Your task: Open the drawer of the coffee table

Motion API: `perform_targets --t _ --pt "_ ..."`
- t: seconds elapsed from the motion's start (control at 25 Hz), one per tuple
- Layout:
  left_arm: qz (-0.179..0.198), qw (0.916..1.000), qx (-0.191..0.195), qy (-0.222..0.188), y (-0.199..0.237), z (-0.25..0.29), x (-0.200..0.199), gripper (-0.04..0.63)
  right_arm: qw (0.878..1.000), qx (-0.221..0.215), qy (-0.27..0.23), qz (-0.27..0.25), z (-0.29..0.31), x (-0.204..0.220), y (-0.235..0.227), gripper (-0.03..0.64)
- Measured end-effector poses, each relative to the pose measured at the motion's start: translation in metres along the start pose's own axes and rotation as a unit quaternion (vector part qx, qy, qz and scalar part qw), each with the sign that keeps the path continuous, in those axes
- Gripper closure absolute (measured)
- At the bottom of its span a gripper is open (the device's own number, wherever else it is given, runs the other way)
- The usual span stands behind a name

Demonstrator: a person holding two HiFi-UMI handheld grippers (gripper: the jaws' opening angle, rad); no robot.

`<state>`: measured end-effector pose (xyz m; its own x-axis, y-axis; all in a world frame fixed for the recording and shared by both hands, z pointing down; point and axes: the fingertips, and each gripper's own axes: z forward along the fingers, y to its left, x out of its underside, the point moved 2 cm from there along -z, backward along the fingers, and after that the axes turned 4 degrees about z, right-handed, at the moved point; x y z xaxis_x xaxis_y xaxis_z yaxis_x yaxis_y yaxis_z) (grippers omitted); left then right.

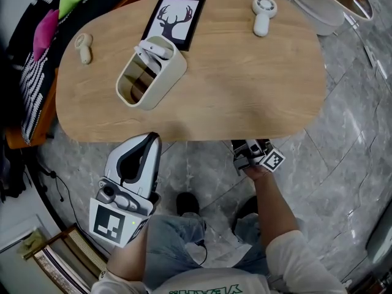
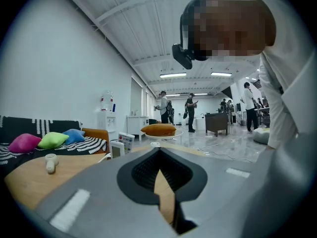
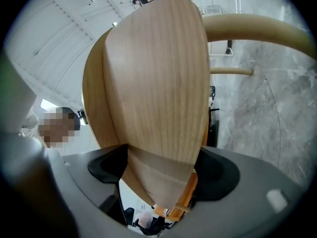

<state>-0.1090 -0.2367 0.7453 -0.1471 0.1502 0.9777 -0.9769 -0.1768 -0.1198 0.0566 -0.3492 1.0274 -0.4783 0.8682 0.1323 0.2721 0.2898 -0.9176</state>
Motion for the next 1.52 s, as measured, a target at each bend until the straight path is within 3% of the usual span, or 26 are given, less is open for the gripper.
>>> perform_targets --t 0.2,0.8,1.12,1.32,1.52 --pt "-0.003 1.0 0.0 -0.002 -0.003 0.0 -0.001 0.597 1.0 -0.014 0.0 0.017 -0.021 0.012 0.005 0.201" --pt "-0.02 0.9993 0.03 0.006 -0.031 -0.011 -0.024 0.597 0.997 0.014 0.046 0.055 -0.109 0.083 0.063 0.195" --pt "-0.038 0.9986 0.035 0.011 -0.038 -0.018 -0.026 0.597 0.995 0.033 0.062 0.067 -0.126 0.095 0.073 0.19" --pt "-0.044 0.9976 0.047 0.024 -0.041 -0.022 -0.03 0.597 0.991 0.078 0.068 0.087 -0.139 0.1 0.065 0.192" --pt "-0.041 0.9983 0.036 0.023 -0.034 -0.023 -0.034 0.597 0.985 0.126 0.074 0.09 -0.152 0.105 0.058 0.207"
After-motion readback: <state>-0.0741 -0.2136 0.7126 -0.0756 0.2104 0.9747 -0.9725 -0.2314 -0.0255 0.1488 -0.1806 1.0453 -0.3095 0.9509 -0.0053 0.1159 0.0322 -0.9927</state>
